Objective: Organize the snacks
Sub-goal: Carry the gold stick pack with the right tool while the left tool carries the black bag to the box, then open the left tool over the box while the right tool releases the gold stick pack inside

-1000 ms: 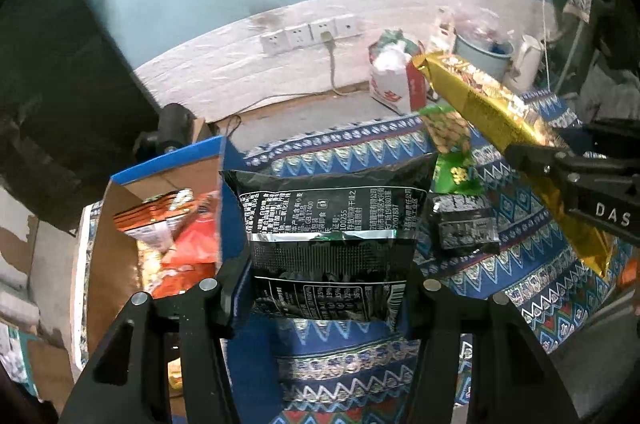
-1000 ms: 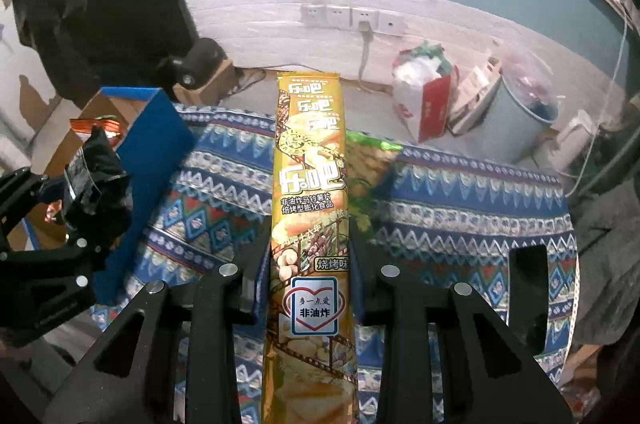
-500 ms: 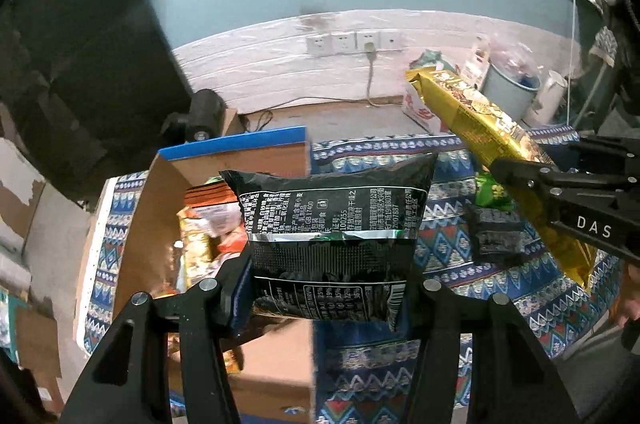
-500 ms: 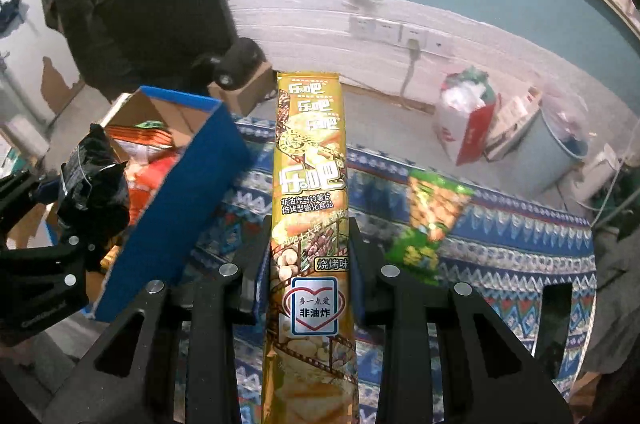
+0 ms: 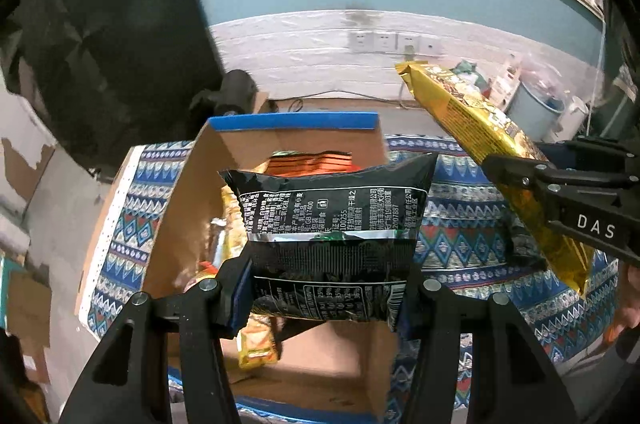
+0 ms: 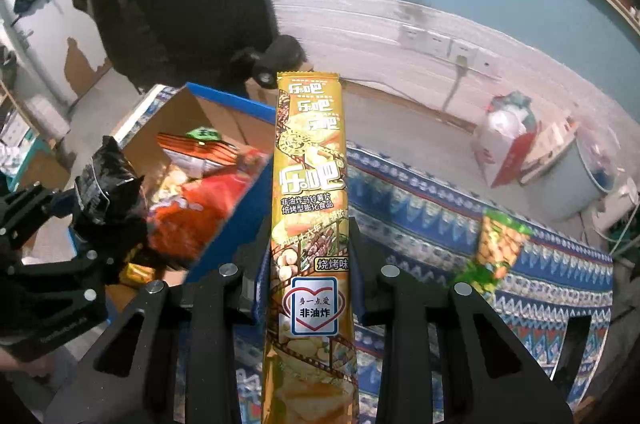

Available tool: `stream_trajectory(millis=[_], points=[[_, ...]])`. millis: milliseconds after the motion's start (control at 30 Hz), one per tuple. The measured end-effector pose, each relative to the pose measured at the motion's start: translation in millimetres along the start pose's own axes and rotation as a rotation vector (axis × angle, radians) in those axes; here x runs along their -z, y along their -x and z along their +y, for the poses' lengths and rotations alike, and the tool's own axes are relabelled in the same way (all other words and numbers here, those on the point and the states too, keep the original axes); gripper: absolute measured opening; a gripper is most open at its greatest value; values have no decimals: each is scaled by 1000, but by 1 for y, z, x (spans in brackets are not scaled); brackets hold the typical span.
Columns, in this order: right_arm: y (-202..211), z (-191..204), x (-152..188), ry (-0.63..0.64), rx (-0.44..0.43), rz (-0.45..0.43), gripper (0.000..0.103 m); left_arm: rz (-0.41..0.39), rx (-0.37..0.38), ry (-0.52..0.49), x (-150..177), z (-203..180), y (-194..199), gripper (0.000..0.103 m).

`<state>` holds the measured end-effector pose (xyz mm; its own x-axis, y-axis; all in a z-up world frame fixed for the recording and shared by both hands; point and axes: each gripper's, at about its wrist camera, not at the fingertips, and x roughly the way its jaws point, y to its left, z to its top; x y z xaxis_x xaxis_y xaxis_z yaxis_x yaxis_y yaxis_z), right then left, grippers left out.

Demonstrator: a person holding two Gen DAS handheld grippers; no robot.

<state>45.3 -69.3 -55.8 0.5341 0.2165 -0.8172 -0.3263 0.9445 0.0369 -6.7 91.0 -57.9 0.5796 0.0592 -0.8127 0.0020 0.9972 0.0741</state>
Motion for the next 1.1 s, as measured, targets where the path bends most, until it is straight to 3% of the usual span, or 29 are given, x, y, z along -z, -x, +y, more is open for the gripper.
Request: stream_trajectory(millis=[900, 1100], points=[[-54, 104, -38, 87, -144, 49, 30, 108, -69, 210, 20, 106, -33, 58], [-62, 121, -39, 98, -184, 69, 30, 136, -76, 245, 24, 116, -34, 71]])
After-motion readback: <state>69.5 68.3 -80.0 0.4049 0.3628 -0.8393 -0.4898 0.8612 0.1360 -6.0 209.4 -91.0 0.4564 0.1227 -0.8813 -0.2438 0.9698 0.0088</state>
